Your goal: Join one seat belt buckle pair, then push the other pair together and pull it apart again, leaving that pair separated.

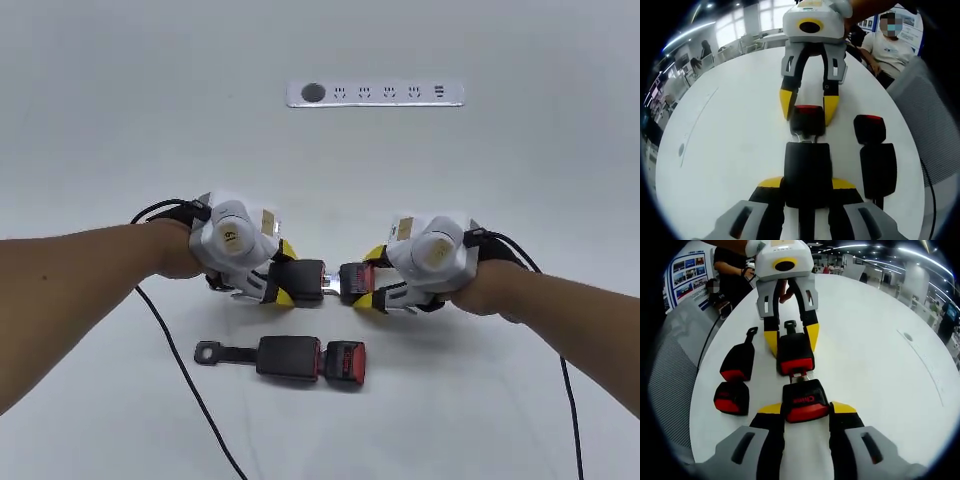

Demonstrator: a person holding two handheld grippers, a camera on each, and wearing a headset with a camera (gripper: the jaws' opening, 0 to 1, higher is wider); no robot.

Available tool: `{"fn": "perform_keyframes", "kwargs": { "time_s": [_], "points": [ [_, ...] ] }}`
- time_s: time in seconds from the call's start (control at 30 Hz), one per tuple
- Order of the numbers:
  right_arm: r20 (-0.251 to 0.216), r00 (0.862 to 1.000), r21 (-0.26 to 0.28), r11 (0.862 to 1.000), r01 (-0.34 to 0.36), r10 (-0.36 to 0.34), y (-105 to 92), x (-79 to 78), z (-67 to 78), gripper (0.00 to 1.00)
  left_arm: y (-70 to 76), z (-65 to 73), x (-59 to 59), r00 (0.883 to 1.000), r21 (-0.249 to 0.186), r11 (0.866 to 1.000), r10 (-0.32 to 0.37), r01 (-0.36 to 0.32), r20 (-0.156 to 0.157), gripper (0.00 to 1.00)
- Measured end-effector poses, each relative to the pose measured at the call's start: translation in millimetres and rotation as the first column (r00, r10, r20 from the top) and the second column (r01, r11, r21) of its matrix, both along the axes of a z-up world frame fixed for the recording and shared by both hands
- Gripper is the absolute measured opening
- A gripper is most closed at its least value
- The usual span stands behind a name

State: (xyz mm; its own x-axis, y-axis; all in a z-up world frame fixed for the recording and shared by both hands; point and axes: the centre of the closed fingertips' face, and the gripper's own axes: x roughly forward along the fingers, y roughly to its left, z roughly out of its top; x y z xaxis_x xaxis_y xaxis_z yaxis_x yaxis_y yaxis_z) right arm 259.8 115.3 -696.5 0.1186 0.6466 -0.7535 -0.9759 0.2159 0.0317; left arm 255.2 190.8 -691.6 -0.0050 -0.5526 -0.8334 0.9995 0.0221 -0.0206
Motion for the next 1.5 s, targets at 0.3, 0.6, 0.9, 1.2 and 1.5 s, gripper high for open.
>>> {"fn": "perform_keyframes", "kwargs": {
  "time_s": [0.3,0.6,0.9,1.2,1.5],
  "points": [
    [-0.001,1.000,0.009,1.000,0.001,-0.001,-0.8,-2.0,2.1,0.33,-0.4,1.0,0.0,1.000,-0.002,1.000,0.006,-0.006,-0.002,0.34],
    [-0.002,1.000,0.010,1.000,0.009,-0.009,-15.6,-2.2,1.7,0.33,-0.4,0.9,0.2,1.000,-0.008,1.000,0.017,-0.017,-0.001,0.34],
    [0.002,1.000,0.007,1.000,0.016,-0.016,-33.7,-2.1,-0.6,0.33,-0.2,1.0,0.7,0.999,-0.015,0.999,0.034,-0.034,-0.006,0.34],
    [0.000,0.999,0.016,0.999,0.033,-0.033,-50.1,-3.4,-1.8,0.33,0.2,0.6,1.0,0.999,-0.015,0.999,0.036,-0.036,-0.006,0.34],
    [0.005,0.999,0.016,0.999,0.043,-0.043,-67.0,-5.3,-0.2,0.33,-0.9,1.4,-0.5,0.999,-0.017,0.999,0.038,-0.038,-0.008,0.34]
  ]
}}
